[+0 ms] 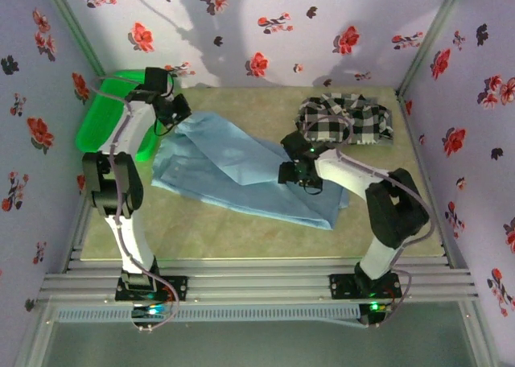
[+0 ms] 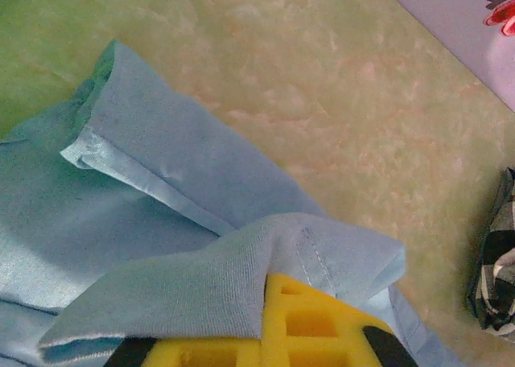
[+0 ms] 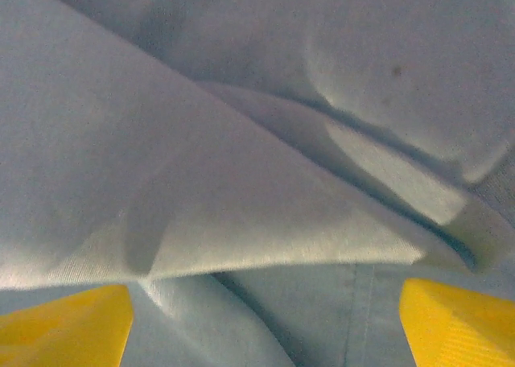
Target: Fold and stack the long sleeve shirts
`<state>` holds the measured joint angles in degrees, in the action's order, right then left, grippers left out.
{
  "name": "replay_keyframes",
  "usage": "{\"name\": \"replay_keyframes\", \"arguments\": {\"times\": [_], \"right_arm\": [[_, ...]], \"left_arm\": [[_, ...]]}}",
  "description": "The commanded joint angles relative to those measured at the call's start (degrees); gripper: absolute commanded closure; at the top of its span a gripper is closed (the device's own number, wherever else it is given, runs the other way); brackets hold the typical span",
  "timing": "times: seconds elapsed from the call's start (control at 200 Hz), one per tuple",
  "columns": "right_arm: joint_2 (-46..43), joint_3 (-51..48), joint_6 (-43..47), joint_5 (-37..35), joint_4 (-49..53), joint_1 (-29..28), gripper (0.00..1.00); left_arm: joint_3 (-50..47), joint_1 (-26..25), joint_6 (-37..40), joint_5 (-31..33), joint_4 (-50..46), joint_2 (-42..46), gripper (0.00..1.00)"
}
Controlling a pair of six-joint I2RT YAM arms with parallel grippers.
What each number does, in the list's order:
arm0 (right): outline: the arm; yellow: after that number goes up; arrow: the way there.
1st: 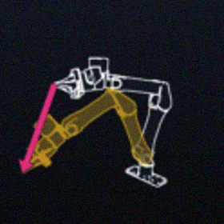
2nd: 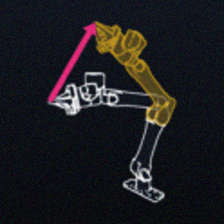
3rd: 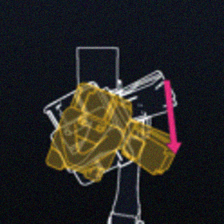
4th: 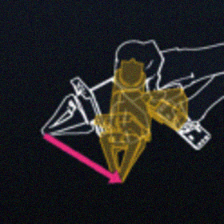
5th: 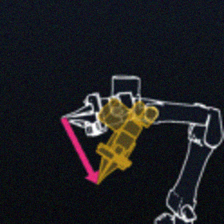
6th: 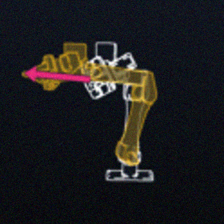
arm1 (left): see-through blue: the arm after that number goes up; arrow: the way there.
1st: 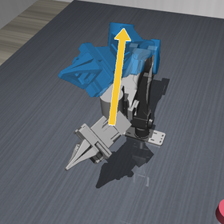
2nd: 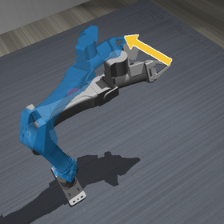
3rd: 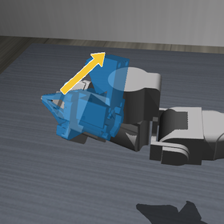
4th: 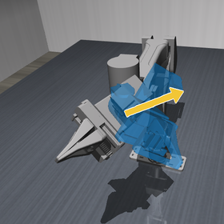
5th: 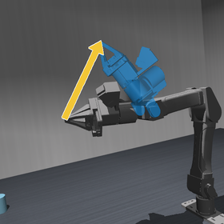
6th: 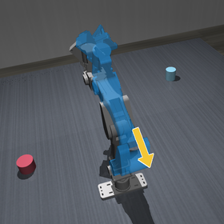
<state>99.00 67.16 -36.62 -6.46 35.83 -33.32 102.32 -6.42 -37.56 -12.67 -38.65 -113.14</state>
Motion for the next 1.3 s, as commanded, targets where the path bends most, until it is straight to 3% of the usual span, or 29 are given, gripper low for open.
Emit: {"name": "replay_keyframes", "arguments": {"times": [0.0, 0.57, 0.645, 0.735, 0.82, 1.02, 1.225, 1.295], "right_arm": [[2.87, 4.12, -0.43, -0.55, 1.05, 0.52, 0.13], [8.58, 9.96, 2.03, 0.13, 2.31, 0.72, 0.14], [8.5, 9.72, 2.19, 0.26, 2.4, 0.72, 0.14], [8.16, 9.46, 2.57, 1.0, 1.97, 0.71, 0.14], [6.85, 8.64, 2.64, 1.6, 1.26, 0.68, 0.14], [2.0, 4.97, 3.15, 0.3, 1.42, 0.7, 0.14], [-4.19, 0.11, 2.59, -1.75, 2.69, 0.76, 0.14], [-5.95, -1.77, 1.49, -1.52, 2.67, 0.71, 0.13]], "left_arm": [[2.01, 0.48, -0.58, 0.06, -1.96, -1.67, 1.0], [9.74, 0.26, 1.71, 6.06, -13.56, -10.28, 0.98], [12.2, 0.39, 1.88, 7.02, -16.06, -12.13, 0.85], [14.77, 1.16, 0.92, 7.83, -16.86, -13.0, 0.46], [18.62, 1.58, -0.26, 8.03, -17.39, -12.19, 0.28], [28.3, 0.17, -0.6, 7.85, -21.09, -8.88, 0.18], [22.9, -4.65, 5.95, 10.29, -22.11, -4.04, 0.16], [18.45, -6.33, 8.67, 11.42, -22.01, -3.42, 0.21]]}}
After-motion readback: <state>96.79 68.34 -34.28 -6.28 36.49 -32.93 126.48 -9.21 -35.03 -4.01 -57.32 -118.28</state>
